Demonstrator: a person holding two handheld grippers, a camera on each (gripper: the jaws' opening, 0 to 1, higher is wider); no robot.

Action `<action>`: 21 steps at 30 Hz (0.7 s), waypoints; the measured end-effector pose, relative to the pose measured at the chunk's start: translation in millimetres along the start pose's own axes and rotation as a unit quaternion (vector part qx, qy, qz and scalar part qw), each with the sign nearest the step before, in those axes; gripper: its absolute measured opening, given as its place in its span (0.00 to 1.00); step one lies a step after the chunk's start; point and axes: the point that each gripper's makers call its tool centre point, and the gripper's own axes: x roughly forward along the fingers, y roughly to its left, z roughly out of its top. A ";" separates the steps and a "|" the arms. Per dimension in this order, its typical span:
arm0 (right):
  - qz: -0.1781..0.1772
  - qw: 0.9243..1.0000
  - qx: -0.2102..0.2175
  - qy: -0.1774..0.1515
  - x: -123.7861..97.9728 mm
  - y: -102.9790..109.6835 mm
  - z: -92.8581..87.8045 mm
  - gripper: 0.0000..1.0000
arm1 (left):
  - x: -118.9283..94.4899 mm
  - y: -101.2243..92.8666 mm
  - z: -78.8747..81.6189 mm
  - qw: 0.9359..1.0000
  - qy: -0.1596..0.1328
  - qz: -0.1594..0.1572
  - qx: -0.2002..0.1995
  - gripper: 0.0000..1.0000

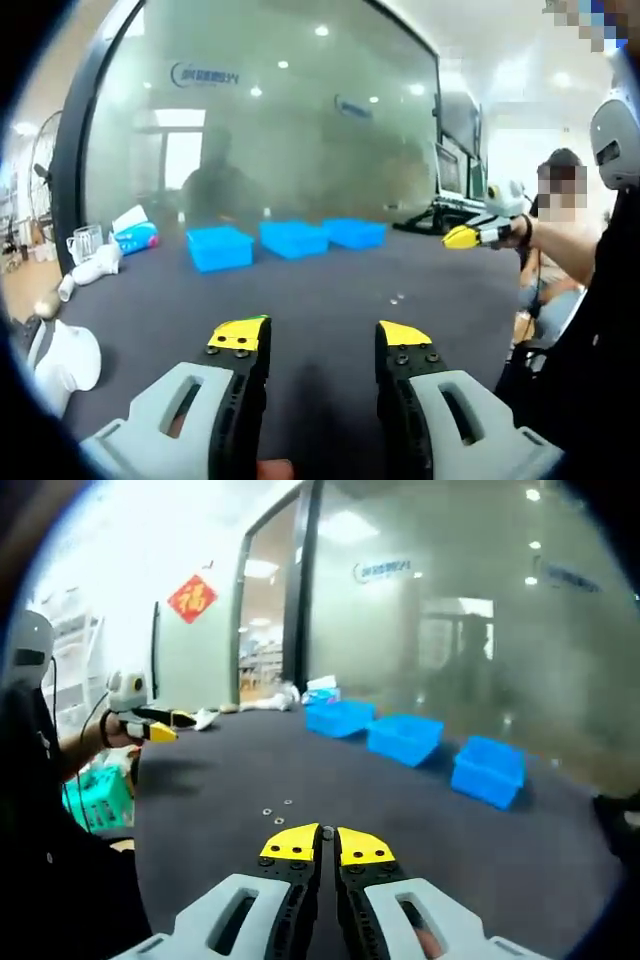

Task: Sort the screws, nuts, and washers into the corresponding bins

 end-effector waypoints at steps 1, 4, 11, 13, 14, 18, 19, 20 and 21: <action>-0.010 1.000 -0.002 -0.004 -2.8 -2.7 0.1 0.03 | -0.1 0.3 0.5 1.000 -0.001 0.001 -0.001 0.41; -0.024 0.999 0.014 -0.026 -9.0 -7.6 2.8 0.03 | 0.2 1.5 1.6 1.000 -0.002 0.004 -0.001 0.41; -0.057 0.996 0.026 -0.057 -16.1 -22.8 10.6 0.03 | 1.2 3.5 2.2 1.000 -0.001 0.009 0.001 0.41; -0.069 0.995 0.023 -0.066 -15.9 -31.8 15.6 0.03 | 1.3 3.0 1.3 1.000 0.001 0.008 0.004 0.41; -0.075 0.994 0.024 -0.072 -15.7 -36.4 18.9 0.03 | 1.3 2.8 1.1 1.000 0.002 0.008 0.004 0.41; -0.093 0.991 0.028 -0.091 -11.7 -52.7 31.6 0.03 | 0.8 1.8 -0.5 1.000 0.003 0.005 0.003 0.41; -0.097 0.990 0.027 -0.095 -9.9 -57.0 35.2 0.03 | 0.8 1.5 -1.1 1.000 0.004 0.004 0.003 0.41; -0.099 0.990 0.025 -0.097 -7.2 -60.7 37.9 0.03 | 0.7 1.2 -1.7 1.000 0.005 0.003 0.003 0.41; -0.101 0.990 0.024 -0.097 -5.1 -64.3 40.1 0.03 | 0.8 1.2 -2.1 1.000 0.005 0.002 0.002 0.41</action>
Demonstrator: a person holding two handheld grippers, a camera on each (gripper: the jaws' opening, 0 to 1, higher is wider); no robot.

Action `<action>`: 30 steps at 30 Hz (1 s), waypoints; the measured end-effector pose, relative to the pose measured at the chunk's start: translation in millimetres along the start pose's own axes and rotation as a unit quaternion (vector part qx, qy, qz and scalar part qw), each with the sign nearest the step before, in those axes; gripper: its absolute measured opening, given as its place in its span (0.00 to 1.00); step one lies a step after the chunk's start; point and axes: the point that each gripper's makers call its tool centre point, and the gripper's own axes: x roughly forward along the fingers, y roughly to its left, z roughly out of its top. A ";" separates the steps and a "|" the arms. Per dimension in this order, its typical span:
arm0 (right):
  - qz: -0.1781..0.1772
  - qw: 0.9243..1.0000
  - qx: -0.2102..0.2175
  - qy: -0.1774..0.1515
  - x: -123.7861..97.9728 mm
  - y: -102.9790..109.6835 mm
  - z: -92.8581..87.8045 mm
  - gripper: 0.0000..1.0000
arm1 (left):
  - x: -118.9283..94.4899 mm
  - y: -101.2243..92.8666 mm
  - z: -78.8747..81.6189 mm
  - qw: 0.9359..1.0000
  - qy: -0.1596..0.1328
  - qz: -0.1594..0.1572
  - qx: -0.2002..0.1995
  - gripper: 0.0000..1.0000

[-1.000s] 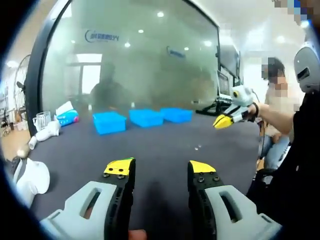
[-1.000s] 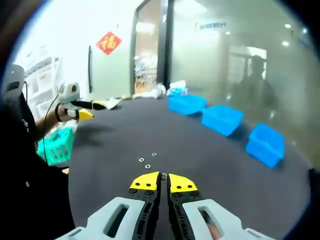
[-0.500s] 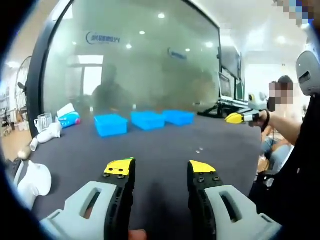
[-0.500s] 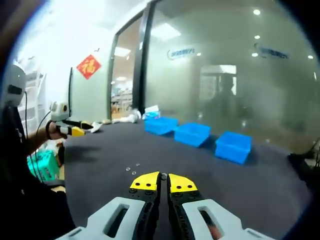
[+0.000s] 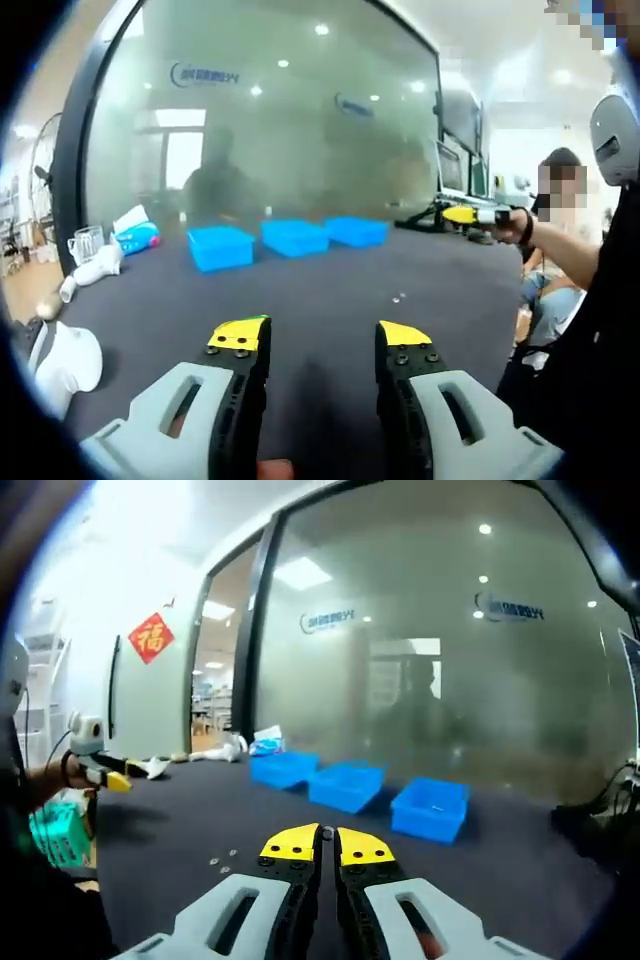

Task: Sort the screws, nuts, and washers into the corresponding bins

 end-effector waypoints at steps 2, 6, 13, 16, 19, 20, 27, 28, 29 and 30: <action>-0.004 1.000 -0.003 -0.003 9.1 -8.1 5.8 0.03 | 0.7 0.9 -2.1 1.000 0.002 -0.001 -0.002 0.41; -0.002 1.000 0.022 -0.003 35.9 -26.7 16.1 0.03 | 1.6 2.4 -5.6 1.000 0.004 -0.002 -0.006 0.41; -0.037 0.998 0.042 -0.003 76.5 -66.8 25.3 0.03 | 1.4 6.0 -7.4 1.000 0.000 0.002 -0.013 0.41; -0.050 0.998 0.033 0.001 90.8 -80.1 25.4 0.03 | 1.9 6.3 -9.9 1.000 0.002 0.002 -0.014 0.41; -0.063 0.998 0.023 0.011 104.0 -90.9 26.2 0.03 | 1.6 6.4 -9.6 1.000 0.001 0.002 -0.015 0.41; -0.070 0.997 0.020 0.013 109.5 -97.4 27.0 0.03 | 1.3 7.1 -9.4 1.000 0.001 0.003 -0.014 0.41; -0.088 0.995 -0.002 0.051 149.2 -123.4 18.2 0.03 | 1.3 7.9 -5.3 1.000 -0.002 0.005 -0.010 0.41; -0.088 0.994 -0.011 0.064 153.9 -125.5 14.1 0.03 | 1.4 7.5 -4.1 1.000 -0.005 0.004 -0.012 0.41; -0.086 0.994 -0.010 0.071 159.0 -126.5 11.5 0.03 | 1.6 7.4 -3.3 1.000 -0.006 0.004 -0.013 0.41; -0.081 0.993 0.005 0.081 163.0 -126.6 7.6 0.03 | 1.8 7.2 -3.1 1.000 -0.007 0.005 -0.012 0.41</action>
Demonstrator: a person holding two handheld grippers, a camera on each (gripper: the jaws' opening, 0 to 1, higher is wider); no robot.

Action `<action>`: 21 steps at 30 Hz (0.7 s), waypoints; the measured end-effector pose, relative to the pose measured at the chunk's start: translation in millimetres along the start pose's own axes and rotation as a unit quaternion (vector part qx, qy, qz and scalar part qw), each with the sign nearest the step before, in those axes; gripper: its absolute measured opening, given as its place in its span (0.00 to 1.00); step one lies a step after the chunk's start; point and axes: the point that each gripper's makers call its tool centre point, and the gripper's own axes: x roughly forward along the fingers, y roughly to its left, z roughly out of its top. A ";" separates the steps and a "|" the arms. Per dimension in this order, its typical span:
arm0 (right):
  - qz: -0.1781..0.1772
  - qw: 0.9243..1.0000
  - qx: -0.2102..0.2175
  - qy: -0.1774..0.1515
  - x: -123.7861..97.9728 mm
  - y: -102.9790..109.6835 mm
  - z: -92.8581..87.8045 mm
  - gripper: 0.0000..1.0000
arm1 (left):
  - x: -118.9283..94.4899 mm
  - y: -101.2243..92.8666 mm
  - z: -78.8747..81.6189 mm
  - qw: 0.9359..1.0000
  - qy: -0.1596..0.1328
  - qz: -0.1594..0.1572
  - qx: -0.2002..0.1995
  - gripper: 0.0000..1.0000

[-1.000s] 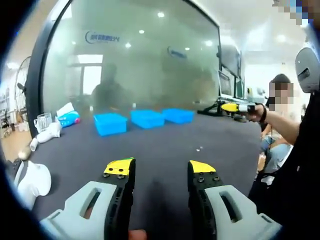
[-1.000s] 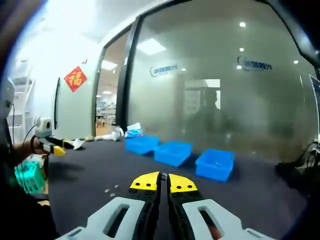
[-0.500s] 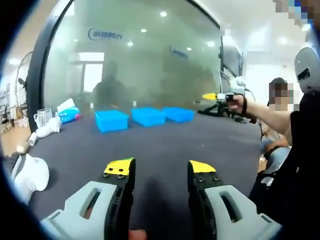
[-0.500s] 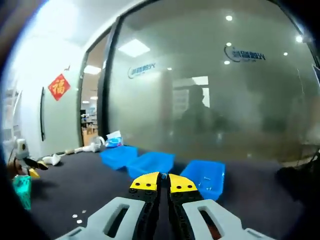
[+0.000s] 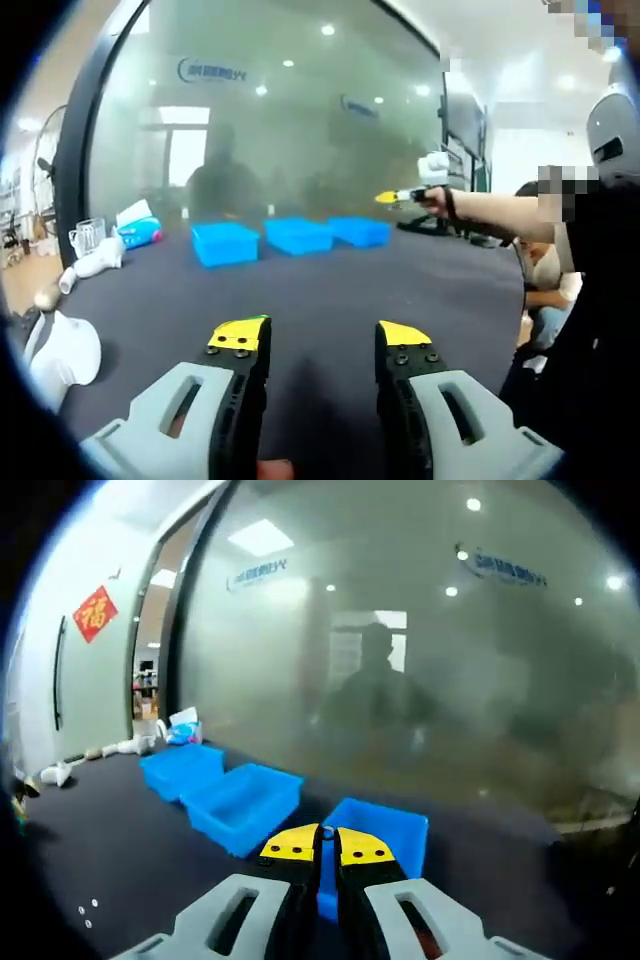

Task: Sort the screws, nuts, and washers into the corresponding bins

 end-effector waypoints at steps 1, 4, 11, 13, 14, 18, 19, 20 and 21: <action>0.002 1.000 0.021 0.002 4.6 -0.3 -0.7 0.03 | 0.2 -0.2 -0.1 1.000 0.000 0.000 0.001 0.41; -0.013 1.000 0.022 0.007 14.6 -9.6 -1.1 0.03 | 0.4 -0.4 -1.1 1.000 0.002 0.000 0.001 0.41; -0.033 0.999 0.012 0.017 29.1 -21.8 -7.2 0.03 | -5.4 2.9 -2.3 1.000 0.002 0.008 -0.001 0.41; -0.034 0.999 0.011 0.019 29.7 -22.0 -9.4 0.03 | -6.8 3.8 -2.8 1.000 0.002 0.010 -0.001 0.41; -0.036 0.999 0.009 0.020 29.5 -22.5 -10.5 0.03 | -7.1 4.0 -2.9 1.000 0.002 0.011 -0.002 0.41; -0.038 0.999 0.002 0.021 28.6 -22.2 -11.9 0.03 | -7.5 3.7 -2.8 1.000 0.002 0.011 -0.002 0.41; -0.040 0.999 -0.001 0.020 28.5 -21.9 -11.5 0.03 | -7.3 3.4 -2.6 1.000 0.002 0.011 -0.002 0.41; -0.039 0.999 -0.015 0.021 28.7 -21.1 -11.6 0.04 | -7.1 2.9 -2.4 1.000 0.001 0.010 -0.002 0.41; -0.028 0.998 -0.050 0.027 28.8 -18.5 -13.6 0.05 | -6.9 2.5 -2.2 1.000 0.001 0.010 -0.002 0.41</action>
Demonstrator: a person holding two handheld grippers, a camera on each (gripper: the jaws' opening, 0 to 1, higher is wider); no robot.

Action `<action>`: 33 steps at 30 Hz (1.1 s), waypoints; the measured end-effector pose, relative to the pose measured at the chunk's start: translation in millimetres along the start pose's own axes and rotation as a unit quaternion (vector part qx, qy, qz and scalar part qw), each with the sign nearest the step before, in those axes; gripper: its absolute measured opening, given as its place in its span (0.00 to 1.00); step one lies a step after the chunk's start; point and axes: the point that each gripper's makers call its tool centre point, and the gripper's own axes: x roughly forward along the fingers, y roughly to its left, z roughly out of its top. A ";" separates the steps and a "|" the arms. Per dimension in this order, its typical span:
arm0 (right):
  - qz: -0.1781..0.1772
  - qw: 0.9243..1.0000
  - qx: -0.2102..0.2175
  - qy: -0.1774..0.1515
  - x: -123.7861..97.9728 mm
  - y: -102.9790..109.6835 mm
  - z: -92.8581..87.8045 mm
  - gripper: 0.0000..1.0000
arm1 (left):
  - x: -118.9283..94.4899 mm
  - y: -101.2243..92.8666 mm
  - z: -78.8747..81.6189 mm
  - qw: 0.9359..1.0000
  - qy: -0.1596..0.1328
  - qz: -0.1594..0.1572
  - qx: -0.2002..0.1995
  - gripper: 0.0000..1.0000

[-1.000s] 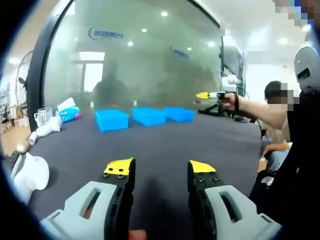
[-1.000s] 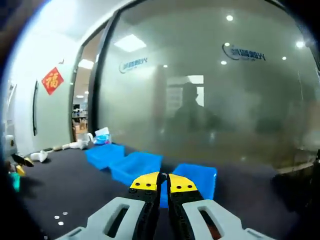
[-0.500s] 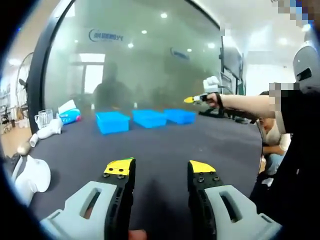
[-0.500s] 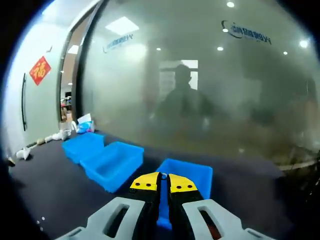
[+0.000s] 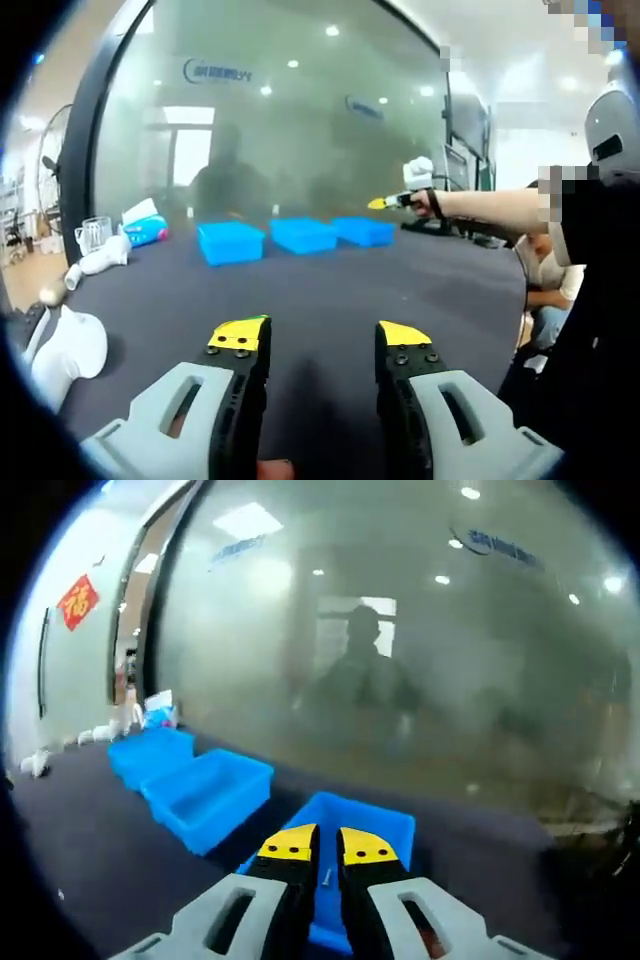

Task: Sort the screws, nuts, and washers into the corresponding bins

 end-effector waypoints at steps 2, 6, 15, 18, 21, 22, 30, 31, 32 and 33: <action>-0.005 0.999 -0.036 -0.005 0.0 0.9 0.4 0.12 | 0.2 -0.6 -0.4 1.000 0.002 -0.001 0.002 0.41; -0.004 1.000 -0.016 -0.004 -1.2 2.1 -3.6 0.24 | -0.3 -0.4 -0.5 1.000 0.002 0.000 0.002 0.41; 0.024 0.999 0.035 -0.015 -17.8 18.2 -8.4 0.32 | -1.8 1.1 0.7 1.000 0.002 0.002 0.005 0.41; 0.038 0.999 0.030 -0.022 -32.1 29.5 -9.6 0.32 | -1.8 0.8 1.6 1.000 0.000 0.002 0.004 0.41; 0.056 0.998 0.029 -0.026 -48.7 44.0 -12.3 0.32 | -1.2 0.0 1.9 1.000 0.000 0.001 0.003 0.41; 0.063 0.997 0.032 -0.030 -54.8 49.2 -12.9 0.32 | -1.0 -0.9 2.1 1.000 0.000 0.000 0.004 0.41; 0.088 0.991 0.065 -0.079 -116.6 78.6 -12.2 0.32 | -1.1 -2.7 3.9 1.000 -0.001 0.000 0.007 0.41; 0.088 0.991 0.066 -0.081 -121.5 79.5 -13.0 0.32 | -1.1 -2.9 3.9 1.000 0.000 0.000 0.008 0.41; 0.088 0.990 0.073 -0.087 -130.9 81.0 -14.0 0.32 | -1.0 -3.6 4.0 1.000 0.001 -0.001 0.010 0.41; 0.089 0.988 0.082 -0.092 -137.2 81.5 -14.3 0.32 | -1.0 -4.2 4.5 1.000 0.001 -0.002 0.011 0.41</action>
